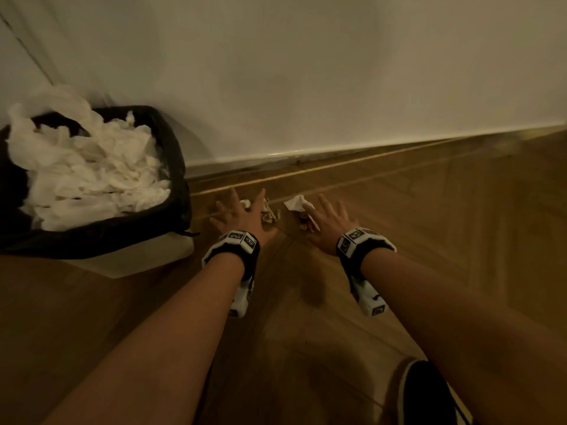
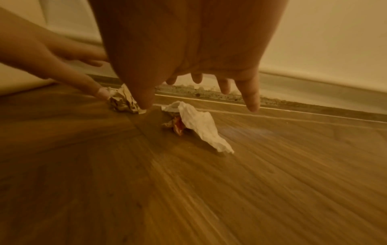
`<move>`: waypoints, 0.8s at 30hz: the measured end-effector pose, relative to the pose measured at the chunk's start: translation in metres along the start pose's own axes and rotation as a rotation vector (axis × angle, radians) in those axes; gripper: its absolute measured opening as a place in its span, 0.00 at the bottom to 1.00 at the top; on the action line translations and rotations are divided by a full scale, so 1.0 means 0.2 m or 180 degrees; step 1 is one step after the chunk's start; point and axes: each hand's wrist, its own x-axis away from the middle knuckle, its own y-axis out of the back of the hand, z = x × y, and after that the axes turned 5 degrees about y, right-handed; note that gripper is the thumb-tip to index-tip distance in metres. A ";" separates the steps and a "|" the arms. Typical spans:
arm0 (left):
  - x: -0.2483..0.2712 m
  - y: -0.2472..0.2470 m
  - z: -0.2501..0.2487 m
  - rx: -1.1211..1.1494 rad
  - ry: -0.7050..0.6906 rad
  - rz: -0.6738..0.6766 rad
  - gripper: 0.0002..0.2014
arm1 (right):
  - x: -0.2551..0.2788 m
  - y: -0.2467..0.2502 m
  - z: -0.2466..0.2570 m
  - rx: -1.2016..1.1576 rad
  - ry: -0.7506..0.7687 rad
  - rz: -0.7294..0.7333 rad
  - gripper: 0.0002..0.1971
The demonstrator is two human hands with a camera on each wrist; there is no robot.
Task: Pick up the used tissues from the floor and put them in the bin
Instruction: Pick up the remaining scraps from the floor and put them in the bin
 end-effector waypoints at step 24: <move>-0.24 -0.19 -0.05 -0.0247 -0.0577 -0.0804 0.16 | -0.28 -0.23 0.00 -0.1476 0.0135 -0.1116 0.17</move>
